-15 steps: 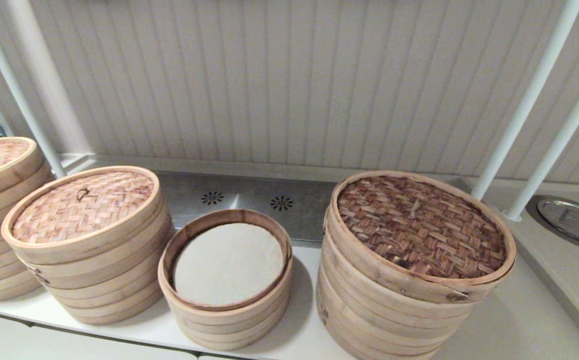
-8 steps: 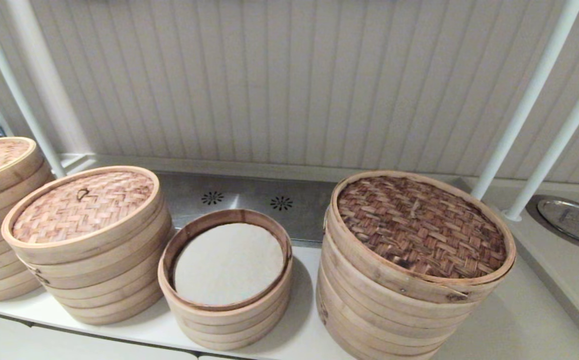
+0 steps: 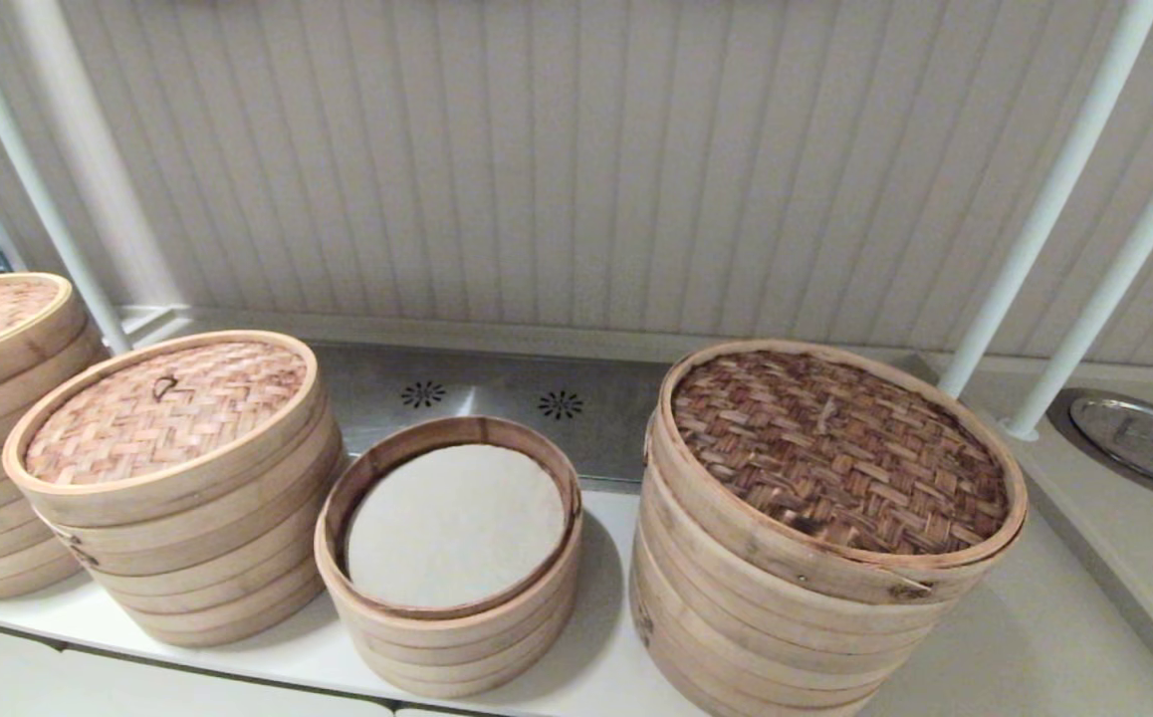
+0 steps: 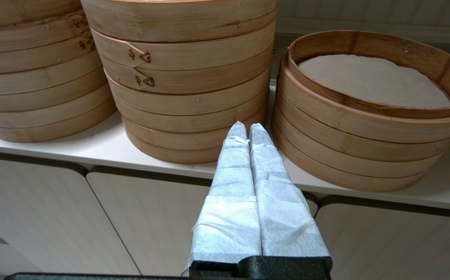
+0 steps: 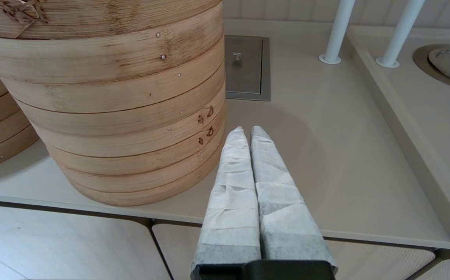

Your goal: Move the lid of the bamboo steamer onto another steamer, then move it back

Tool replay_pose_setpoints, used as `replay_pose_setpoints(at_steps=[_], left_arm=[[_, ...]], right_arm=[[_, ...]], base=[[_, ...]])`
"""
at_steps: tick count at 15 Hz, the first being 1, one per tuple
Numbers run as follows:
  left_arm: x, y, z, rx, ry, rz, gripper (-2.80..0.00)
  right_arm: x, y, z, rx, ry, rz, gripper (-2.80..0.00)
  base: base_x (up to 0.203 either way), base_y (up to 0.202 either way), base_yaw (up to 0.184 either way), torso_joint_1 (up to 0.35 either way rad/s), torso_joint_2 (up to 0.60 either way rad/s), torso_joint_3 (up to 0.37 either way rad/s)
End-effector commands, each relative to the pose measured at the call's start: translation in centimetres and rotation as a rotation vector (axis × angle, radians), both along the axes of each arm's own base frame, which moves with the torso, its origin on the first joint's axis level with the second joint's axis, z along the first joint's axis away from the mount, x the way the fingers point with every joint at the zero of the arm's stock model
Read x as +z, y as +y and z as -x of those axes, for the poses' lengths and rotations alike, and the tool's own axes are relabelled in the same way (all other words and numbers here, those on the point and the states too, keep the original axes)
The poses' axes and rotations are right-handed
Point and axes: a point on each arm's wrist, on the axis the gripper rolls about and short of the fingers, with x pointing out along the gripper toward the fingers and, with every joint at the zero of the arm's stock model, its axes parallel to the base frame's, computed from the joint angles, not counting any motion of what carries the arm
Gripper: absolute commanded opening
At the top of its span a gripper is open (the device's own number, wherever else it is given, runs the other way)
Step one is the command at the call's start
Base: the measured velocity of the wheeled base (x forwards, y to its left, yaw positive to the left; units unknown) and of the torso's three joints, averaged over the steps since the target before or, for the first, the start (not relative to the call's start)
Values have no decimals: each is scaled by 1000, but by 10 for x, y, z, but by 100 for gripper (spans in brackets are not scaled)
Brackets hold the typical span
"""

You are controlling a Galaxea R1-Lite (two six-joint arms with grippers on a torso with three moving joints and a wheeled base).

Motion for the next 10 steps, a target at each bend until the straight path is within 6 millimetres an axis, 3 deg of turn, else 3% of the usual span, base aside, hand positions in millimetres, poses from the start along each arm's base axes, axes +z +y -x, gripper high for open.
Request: replay_pose_setpoints(at_steps=[1, 10], left_arm=[[-1, 0, 0, 0, 4, 0, -280], [-1, 0, 0, 1, 4, 16, -280]], right_arm=[[0, 0, 0, 0, 2, 0, -280], [0, 0, 0, 0, 1, 0, -280]], base=[[0, 0, 0, 0, 0, 0], [0, 0, 0, 0, 0, 0]])
